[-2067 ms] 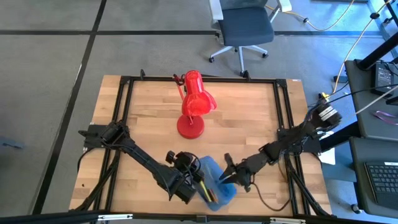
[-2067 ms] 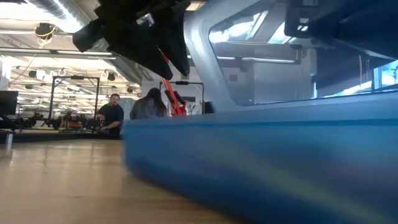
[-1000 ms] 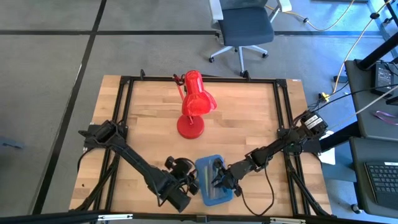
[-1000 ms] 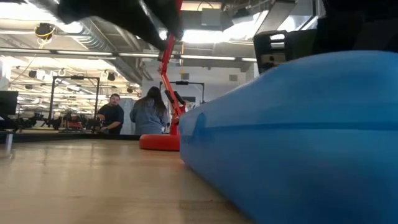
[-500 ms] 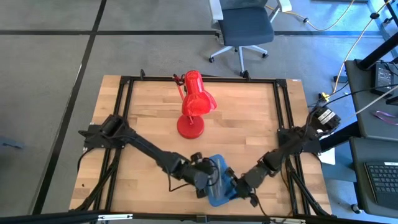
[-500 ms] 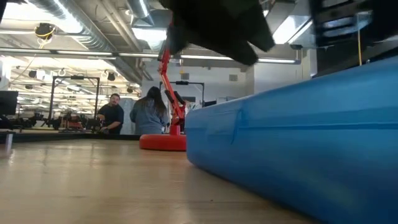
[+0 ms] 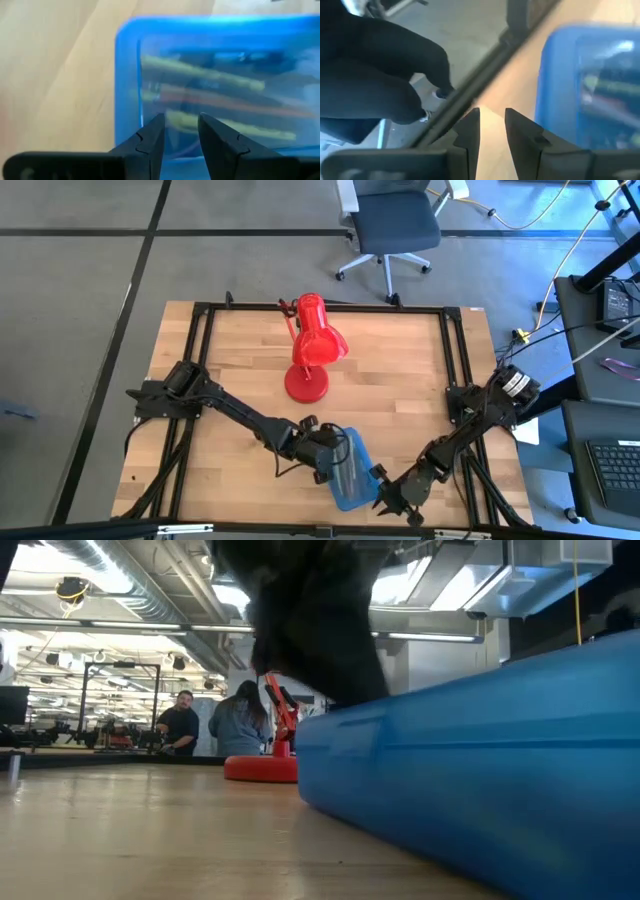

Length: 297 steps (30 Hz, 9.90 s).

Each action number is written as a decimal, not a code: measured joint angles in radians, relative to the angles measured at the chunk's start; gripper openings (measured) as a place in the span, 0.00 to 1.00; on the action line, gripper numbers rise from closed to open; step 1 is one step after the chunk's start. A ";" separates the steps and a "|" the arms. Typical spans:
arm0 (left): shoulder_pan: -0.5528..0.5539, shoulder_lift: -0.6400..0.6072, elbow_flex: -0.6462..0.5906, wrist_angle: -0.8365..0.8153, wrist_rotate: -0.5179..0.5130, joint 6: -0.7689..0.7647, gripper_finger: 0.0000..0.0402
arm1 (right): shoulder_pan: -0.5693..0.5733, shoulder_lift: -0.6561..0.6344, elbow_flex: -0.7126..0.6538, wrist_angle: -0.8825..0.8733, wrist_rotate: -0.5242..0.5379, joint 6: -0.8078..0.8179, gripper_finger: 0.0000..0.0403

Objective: Pick & place school supplies into a supply box
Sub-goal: Move the blue supply box to the center of the table, then return to Home Position

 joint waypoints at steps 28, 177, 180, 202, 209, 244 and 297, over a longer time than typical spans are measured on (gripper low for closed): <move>-0.036 -0.002 -0.058 -0.019 -0.050 -0.352 0.29 | -0.162 0.028 0.000 -0.324 0.490 0.069 0.24; 0.061 -0.865 -0.916 0.757 0.242 0.098 0.27 | -0.121 -0.859 -0.467 -0.311 0.398 0.112 0.24; 0.110 -0.949 -0.941 0.652 0.252 0.128 0.27 | -0.146 -0.859 -0.467 -0.360 0.393 0.142 0.24; 0.162 -1.599 -1.378 0.672 0.164 0.258 0.27 | -0.235 -0.959 -0.679 -0.101 0.392 0.106 0.24; 0.220 -1.671 -1.378 0.564 0.175 0.353 0.27 | -0.273 -1.044 -0.734 0.018 0.298 0.045 0.24; 0.559 -2.000 -1.425 0.404 0.322 0.582 0.27 | -0.443 -1.741 -0.735 -0.339 0.370 -0.093 0.24; 0.558 -2.000 -1.425 0.411 0.322 0.582 0.28 | -0.448 -1.770 -0.725 -0.365 0.515 -0.296 0.24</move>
